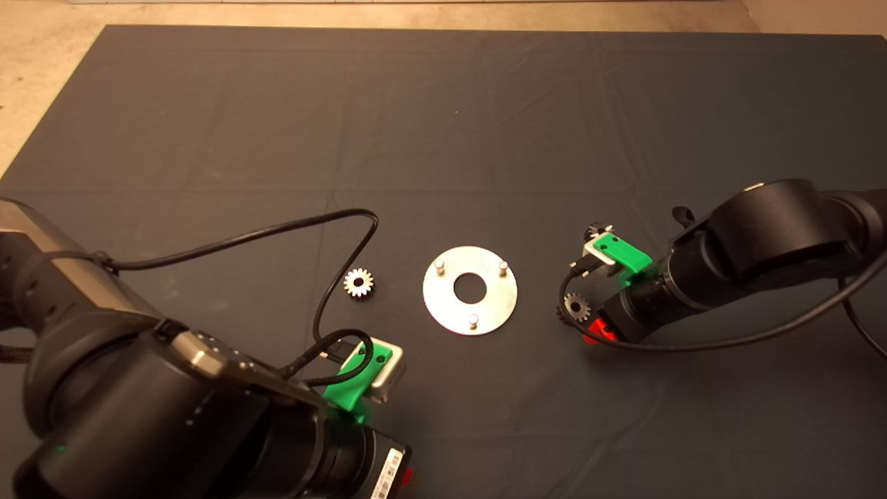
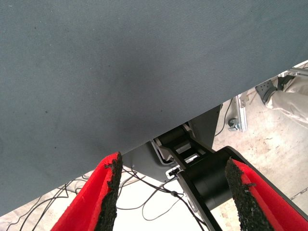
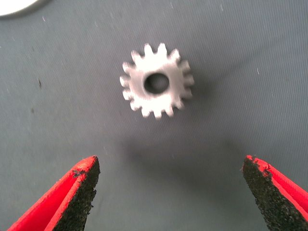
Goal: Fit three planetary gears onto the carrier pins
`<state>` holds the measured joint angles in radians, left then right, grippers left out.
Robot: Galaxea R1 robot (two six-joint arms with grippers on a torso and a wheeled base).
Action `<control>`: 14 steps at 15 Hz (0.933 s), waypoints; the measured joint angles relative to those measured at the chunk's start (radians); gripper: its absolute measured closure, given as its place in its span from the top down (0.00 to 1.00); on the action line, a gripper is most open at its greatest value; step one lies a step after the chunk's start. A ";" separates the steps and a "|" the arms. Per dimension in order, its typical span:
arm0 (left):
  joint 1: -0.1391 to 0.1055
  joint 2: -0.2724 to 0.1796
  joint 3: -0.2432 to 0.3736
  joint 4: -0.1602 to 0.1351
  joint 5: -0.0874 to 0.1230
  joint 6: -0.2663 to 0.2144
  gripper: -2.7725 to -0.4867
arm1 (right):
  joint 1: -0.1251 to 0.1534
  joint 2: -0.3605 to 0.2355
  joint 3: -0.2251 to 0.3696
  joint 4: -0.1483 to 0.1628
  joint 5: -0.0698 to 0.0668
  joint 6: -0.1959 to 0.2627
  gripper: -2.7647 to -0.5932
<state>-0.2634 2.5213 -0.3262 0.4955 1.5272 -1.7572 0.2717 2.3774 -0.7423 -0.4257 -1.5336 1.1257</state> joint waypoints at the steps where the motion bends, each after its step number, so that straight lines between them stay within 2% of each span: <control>1: 0.000 0.000 0.000 0.000 0.000 0.000 0.43 | 0.000 0.010 -0.007 0.000 0.000 -0.002 0.74; 14: 0.000 0.000 0.000 0.000 0.000 0.000 0.43 | -0.003 0.076 -0.108 0.000 0.000 -0.056 0.74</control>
<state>-0.2634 2.5217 -0.3262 0.4955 1.5268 -1.7574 0.2683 2.4531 -0.8505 -0.4257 -1.5336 1.0694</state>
